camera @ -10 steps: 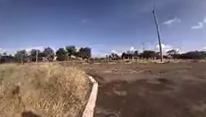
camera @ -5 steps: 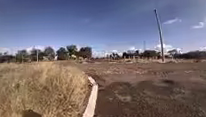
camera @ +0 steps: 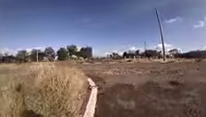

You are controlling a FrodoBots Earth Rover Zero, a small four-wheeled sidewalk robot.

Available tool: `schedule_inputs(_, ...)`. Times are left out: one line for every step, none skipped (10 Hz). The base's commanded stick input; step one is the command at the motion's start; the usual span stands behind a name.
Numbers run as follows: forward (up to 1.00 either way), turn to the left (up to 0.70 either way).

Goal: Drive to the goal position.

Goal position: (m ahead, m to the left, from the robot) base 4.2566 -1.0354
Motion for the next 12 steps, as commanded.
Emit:
schedule_inputs(0.45, 0.00)
schedule_inputs(0.45, 0.00)
schedule_inputs(0.45, 0.00)
schedule_inputs(0.45, 0.00)
schedule_inputs(0.45, 0.00)
schedule_inputs(0.45, 0.00)
schedule_inputs(0.45, 0.00)
schedule_inputs(0.45, 0.00)
schedule_inputs(0.45, 0.00)
schedule_inputs(0.45, 0.00)
schedule_inputs(0.45, 0.00)
schedule_inputs(0.45, 0.00)
